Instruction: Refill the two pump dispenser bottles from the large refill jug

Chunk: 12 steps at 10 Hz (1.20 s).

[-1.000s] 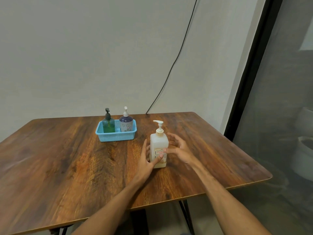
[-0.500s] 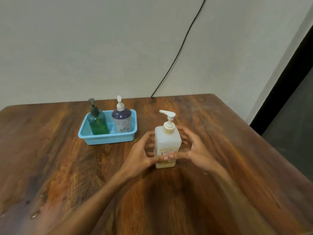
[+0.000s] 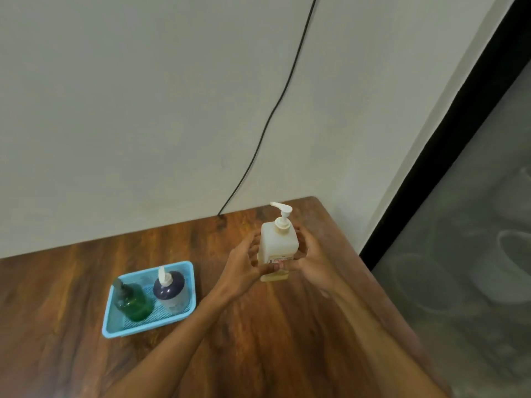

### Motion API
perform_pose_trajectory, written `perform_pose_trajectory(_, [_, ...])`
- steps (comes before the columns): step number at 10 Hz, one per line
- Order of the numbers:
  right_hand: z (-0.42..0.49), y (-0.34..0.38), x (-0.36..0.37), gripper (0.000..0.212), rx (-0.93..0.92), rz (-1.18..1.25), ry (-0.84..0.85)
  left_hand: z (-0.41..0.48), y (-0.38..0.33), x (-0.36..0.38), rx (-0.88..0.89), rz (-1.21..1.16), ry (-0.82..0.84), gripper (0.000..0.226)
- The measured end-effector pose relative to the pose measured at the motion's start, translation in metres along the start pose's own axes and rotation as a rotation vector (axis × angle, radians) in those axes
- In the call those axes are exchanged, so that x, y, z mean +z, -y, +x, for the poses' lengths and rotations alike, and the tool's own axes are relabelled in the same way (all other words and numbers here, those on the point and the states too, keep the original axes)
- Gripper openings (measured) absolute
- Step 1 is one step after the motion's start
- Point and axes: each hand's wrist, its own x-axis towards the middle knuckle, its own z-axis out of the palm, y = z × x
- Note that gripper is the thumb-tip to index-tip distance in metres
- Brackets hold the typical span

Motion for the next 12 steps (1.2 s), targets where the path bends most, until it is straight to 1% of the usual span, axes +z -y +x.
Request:
perform_pose_trajectory(1, [0.033, 0.0, -0.031, 0.079, 0.024, -0.013, -0.026, 0.046, -0.001, 0.019, -0.017, 0.005, 0.027, 0.082])
perform_pose_trajectory(2, [0.072, -0.014, -0.064, 0.072, -0.001, -0.105, -0.04, 0.09, 0.005, 0.043, -0.056, -0.001, 0.027, 0.083])
perform_pose_trajectory(3, [0.116, -0.033, -0.099, 0.071, -0.071, -0.448, -0.073, 0.135, 0.019, 0.071, -0.11, -0.003, 0.012, 0.083])
perform_pose_trajectory(4, [0.162, -0.062, -0.121, 0.074, -0.065, -0.54, -0.078, 0.179, 0.041, 0.094, -0.142, 0.007, 0.012, 0.081])
perform_pose_trajectory(5, [0.205, -0.094, -0.137, 0.071, -0.104, -0.526, -0.067, 0.218, 0.06, 0.115, -0.142, 0.047, 0.021, 0.078])
perform_pose_trajectory(6, [0.237, -0.121, -0.153, 0.073, -0.054, -0.404, -0.067, 0.254, 0.075, 0.135, -0.129, 0.046, 0.027, 0.071])
perform_pose_trajectory(7, [0.257, -0.132, -0.162, 0.064, 0.037, -0.337, -0.091, 0.285, 0.09, 0.15, -0.111, 0.053, 0.023, 0.07])
perform_pose_trajectory(8, [0.275, -0.135, -0.166, 0.056, 0.086, -0.287, -0.1, 0.307, 0.103, 0.159, -0.117, 0.069, 0.03, 0.07])
perform_pose_trajectory(10, [0.297, -0.148, -0.172, 0.063, 0.1, -0.242, -0.09, 0.329, 0.123, 0.169, -0.15, 0.069, 0.022, 0.076])
perform_pose_trajectory(11, [0.303, -0.149, -0.172, 0.069, 0.086, -0.215, -0.098, 0.332, 0.128, 0.168, -0.136, 0.059, 0.023, 0.082])
perform_pose_trajectory(12, [0.3, -0.152, -0.171, 0.076, 0.087, -0.213, -0.09, 0.328, 0.122, 0.164, -0.102, 0.042, 0.076, 0.089])
